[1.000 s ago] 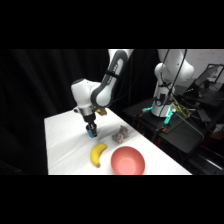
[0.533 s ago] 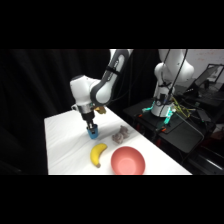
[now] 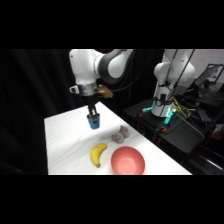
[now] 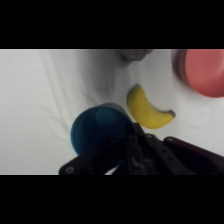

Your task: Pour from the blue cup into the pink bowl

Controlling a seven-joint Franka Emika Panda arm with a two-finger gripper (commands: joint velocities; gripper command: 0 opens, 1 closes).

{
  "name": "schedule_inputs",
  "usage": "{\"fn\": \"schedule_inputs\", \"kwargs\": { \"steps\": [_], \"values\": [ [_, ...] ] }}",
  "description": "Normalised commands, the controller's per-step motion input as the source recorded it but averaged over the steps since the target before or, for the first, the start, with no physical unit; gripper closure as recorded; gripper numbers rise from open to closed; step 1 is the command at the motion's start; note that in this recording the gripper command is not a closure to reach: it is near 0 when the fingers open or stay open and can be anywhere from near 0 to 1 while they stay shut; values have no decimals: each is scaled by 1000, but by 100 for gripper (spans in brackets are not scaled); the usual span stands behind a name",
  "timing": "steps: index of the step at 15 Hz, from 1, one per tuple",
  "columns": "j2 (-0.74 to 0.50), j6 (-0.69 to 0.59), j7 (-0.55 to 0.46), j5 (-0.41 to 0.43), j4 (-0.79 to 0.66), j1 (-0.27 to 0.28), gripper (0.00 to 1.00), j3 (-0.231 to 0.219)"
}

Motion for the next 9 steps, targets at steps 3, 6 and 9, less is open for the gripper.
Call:
{"fn": "schedule_inputs", "kwargs": {
  "steps": [3, 6, 9],
  "values": [
    [-306, -312, 3, 12, -43, 107, 4, 122],
    [-102, -143, -314, 302, 15, 77, 4, 169],
    [-6, -123, -400, 342, 68, 53, 4, 135]
  ]
}}
